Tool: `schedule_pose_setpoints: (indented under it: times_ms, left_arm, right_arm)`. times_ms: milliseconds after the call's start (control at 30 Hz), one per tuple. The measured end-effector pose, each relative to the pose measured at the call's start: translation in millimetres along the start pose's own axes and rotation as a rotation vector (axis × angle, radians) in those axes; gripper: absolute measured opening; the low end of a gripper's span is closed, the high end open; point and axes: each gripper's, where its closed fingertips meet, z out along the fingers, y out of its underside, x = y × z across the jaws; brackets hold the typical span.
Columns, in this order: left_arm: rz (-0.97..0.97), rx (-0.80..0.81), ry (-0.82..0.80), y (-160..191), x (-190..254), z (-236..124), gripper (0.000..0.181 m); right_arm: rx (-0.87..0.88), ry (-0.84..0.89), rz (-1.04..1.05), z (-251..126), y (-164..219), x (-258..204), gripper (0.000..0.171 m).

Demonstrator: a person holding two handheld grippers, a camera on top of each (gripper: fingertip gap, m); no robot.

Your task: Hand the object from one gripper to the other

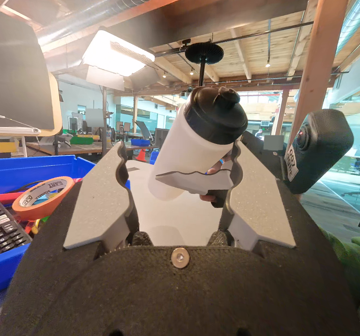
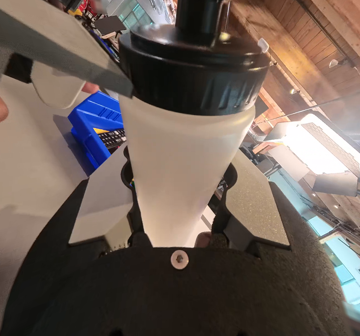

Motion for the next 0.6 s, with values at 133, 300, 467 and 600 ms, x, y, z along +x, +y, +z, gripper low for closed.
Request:
schedule_pose_setpoints:
  times_ms: [133, 300, 467, 600]
  left_arm:
    - [0.029, -0.029, 0.013, 5.9, 4.7, 2.9, 0.11]
    - [0.086, -0.079, -0.021, 15.2, 3.0, 6.0, 0.11]
    - [0.08, -0.138, -0.011, 23.2, 1.4, 4.7, 0.105]
    - [0.019, -0.125, -0.033, 20.4, -4.0, 4.0, 0.104]
  right_arm:
    - [0.017, -0.037, -0.09, -0.9, -5.0, -13.8, 0.098]
    - [0.048, -0.113, -0.286, -2.4, -14.1, -49.5, 0.097]
    - [0.044, -0.112, -0.277, 1.0, -15.9, -57.7, 0.097]
    - [0.039, -0.08, -0.28, 2.1, -16.6, -54.2, 0.093]
